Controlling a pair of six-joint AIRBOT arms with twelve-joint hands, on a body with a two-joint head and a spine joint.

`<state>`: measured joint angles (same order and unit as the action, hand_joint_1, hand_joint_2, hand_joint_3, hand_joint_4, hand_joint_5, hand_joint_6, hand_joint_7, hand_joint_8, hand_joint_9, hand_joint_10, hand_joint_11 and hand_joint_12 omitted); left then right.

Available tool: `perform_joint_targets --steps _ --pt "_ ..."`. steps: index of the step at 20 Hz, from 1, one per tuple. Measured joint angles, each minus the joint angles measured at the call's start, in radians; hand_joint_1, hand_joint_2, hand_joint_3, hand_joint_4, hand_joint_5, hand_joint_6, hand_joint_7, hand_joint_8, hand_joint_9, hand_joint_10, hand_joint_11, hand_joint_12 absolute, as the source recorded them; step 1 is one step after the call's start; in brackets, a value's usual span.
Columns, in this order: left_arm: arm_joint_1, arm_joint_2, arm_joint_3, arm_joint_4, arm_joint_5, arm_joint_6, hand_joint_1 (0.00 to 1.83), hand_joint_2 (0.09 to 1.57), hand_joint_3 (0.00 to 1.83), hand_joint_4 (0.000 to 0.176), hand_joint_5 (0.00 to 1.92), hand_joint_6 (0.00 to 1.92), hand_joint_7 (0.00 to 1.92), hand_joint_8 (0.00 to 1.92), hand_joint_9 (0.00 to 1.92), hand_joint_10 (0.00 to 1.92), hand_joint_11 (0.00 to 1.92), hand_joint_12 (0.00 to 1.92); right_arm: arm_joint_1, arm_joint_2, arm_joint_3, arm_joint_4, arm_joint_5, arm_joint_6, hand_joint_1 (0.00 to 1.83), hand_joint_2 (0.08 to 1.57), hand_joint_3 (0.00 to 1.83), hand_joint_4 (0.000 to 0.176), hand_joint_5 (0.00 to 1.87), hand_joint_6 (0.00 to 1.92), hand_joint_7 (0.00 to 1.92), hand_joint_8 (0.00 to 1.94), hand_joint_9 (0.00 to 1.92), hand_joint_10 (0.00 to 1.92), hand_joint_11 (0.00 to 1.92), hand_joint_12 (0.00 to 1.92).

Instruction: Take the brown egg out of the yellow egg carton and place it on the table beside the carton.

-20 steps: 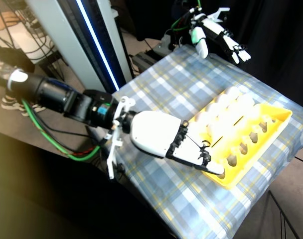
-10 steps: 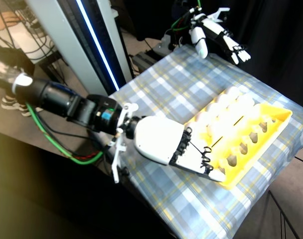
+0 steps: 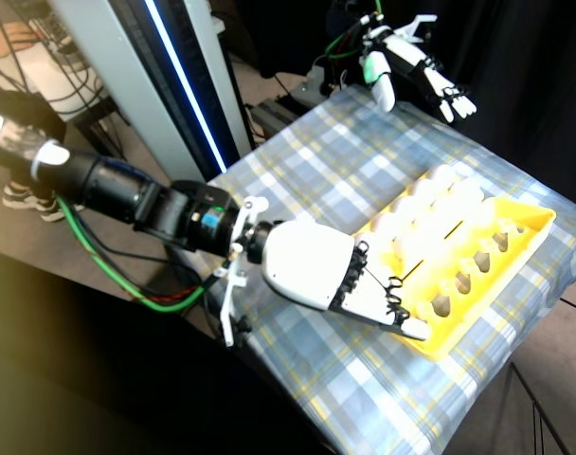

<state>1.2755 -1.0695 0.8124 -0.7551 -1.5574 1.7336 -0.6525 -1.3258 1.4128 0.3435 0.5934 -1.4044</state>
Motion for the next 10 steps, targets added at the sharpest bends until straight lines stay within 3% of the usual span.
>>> perform_joint_targets --steps 2,3,4,5,6,7,8,9,10 --pt "0.000 0.000 0.000 0.002 0.000 0.000 0.33 1.22 0.00 0.047 0.34 0.00 0.16 0.00 0.05 0.00 0.00 0.00 0.002 0.000 0.000 -0.009 0.001 -0.002 0.91 1.22 0.00 0.174 0.76 1.29 0.96 0.01 0.78 0.02 0.04 0.01" --pt "0.000 0.000 0.000 0.002 0.000 -0.001 0.33 1.23 0.00 0.040 0.34 0.00 0.17 0.00 0.04 0.00 0.00 0.00 0.002 0.000 0.000 -0.008 0.001 -0.001 0.95 1.21 0.00 0.125 0.79 1.27 1.01 0.01 0.80 0.01 0.04 0.01" --pt "0.000 0.000 0.000 -0.001 0.000 0.000 0.33 1.23 0.00 0.040 0.34 0.00 0.17 0.00 0.04 0.00 0.00 0.00 0.002 0.000 0.000 -0.008 0.001 -0.001 0.95 1.21 0.00 0.125 0.79 1.27 1.01 0.01 0.80 0.01 0.04 0.01" --pt "0.000 0.000 0.000 0.000 0.000 -0.001 0.33 1.23 0.00 0.042 0.34 0.00 0.17 0.00 0.04 0.00 0.00 0.00 0.002 0.000 0.000 -0.011 0.001 0.000 0.97 1.21 0.00 0.099 0.81 1.24 1.05 0.01 0.82 0.01 0.03 0.00" --pt "0.000 0.000 0.000 0.000 0.000 -0.001 0.33 1.23 0.00 0.040 0.34 0.00 0.16 0.00 0.04 0.00 0.00 0.00 0.002 0.000 -0.002 -0.017 0.001 -0.001 0.97 1.20 0.00 0.103 0.82 1.23 1.06 0.01 0.83 0.01 0.02 0.00" --pt "0.000 0.000 0.000 -0.001 0.000 -0.001 0.33 1.22 0.00 0.043 0.35 0.00 0.17 0.00 0.05 0.00 0.00 0.00 0.006 0.000 -0.007 -0.021 0.000 -0.003 1.01 1.19 0.00 0.075 0.82 1.20 0.98 0.35 0.78 0.00 0.01 0.01" --pt "0.000 0.000 0.000 0.000 0.000 -0.001 0.33 1.22 0.00 0.043 0.35 0.00 0.17 0.00 0.05 0.00 0.00 0.00 0.007 0.000 -0.009 -0.023 0.002 -0.003 1.01 1.19 0.00 0.075 0.82 1.20 0.98 0.35 0.78 0.00 0.01 0.01" --pt "0.000 0.000 0.000 0.000 0.000 -0.001 0.33 1.23 0.00 0.042 0.34 0.00 0.17 0.00 0.04 0.00 0.00 0.00 0.014 0.001 -0.016 -0.026 -0.001 -0.006 0.97 1.20 0.00 0.114 0.82 1.22 1.02 0.13 0.77 0.00 0.01 0.00" --pt "0.000 0.000 0.000 0.000 0.000 -0.001 0.33 1.22 0.00 0.048 0.34 0.00 0.16 0.00 0.05 0.00 0.00 0.00 0.020 0.003 -0.022 -0.034 -0.002 -0.006 0.95 1.20 0.00 0.146 0.81 1.23 1.04 0.04 0.72 0.00 0.01 0.00"
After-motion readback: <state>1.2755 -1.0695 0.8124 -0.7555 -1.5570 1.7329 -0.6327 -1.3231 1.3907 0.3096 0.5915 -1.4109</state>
